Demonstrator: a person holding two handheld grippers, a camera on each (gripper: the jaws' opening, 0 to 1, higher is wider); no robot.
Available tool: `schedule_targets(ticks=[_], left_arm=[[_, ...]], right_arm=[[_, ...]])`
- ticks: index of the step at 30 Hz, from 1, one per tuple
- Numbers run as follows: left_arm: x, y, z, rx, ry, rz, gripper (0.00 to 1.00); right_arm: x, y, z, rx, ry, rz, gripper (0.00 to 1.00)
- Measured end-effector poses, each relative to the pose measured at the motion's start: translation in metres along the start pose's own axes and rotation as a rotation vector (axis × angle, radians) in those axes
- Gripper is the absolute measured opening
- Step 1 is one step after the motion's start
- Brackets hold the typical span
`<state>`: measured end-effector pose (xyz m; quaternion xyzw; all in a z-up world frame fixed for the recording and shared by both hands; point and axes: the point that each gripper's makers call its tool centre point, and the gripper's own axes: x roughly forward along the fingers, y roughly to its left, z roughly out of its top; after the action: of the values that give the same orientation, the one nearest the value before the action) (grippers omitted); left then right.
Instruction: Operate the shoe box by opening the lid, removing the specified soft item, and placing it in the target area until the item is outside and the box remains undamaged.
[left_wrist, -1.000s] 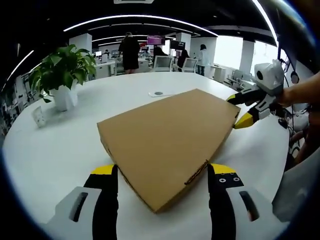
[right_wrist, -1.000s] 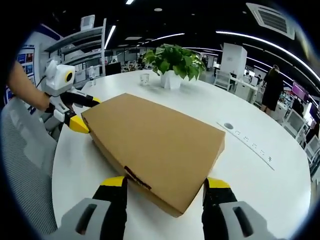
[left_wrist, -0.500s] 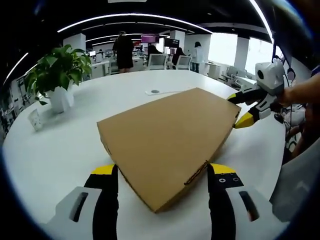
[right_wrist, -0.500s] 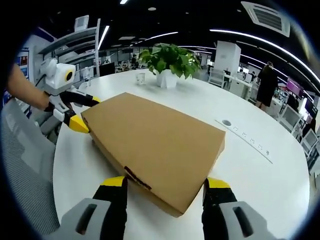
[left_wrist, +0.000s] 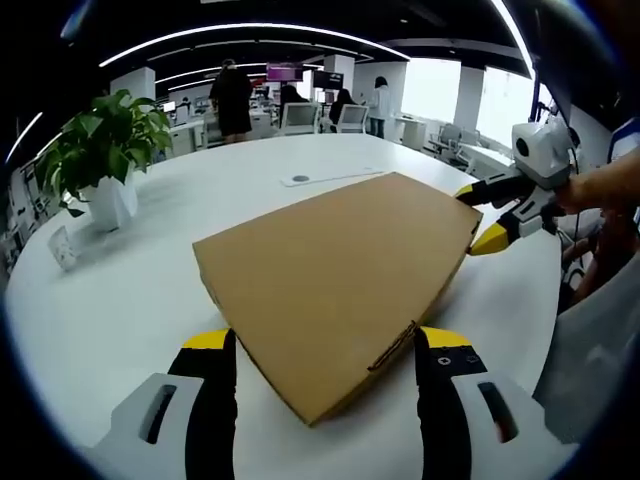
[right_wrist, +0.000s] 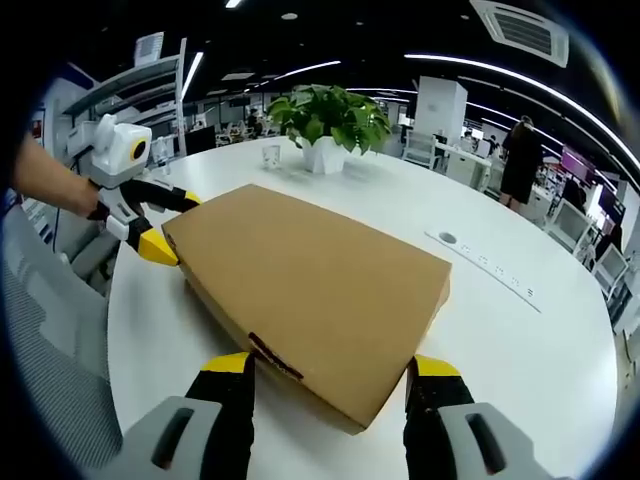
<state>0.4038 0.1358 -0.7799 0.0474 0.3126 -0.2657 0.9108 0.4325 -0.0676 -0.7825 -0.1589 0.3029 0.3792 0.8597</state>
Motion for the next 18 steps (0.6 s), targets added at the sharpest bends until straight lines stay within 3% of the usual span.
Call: schedule_targets(ticks=[18], left_arm=[[-0.009,0.013,-0.006,0.058,0.043,-0.077,0.75]], right_arm=[[-0.003,0.027,-0.001,0.059,0.005,-0.069,0.58]])
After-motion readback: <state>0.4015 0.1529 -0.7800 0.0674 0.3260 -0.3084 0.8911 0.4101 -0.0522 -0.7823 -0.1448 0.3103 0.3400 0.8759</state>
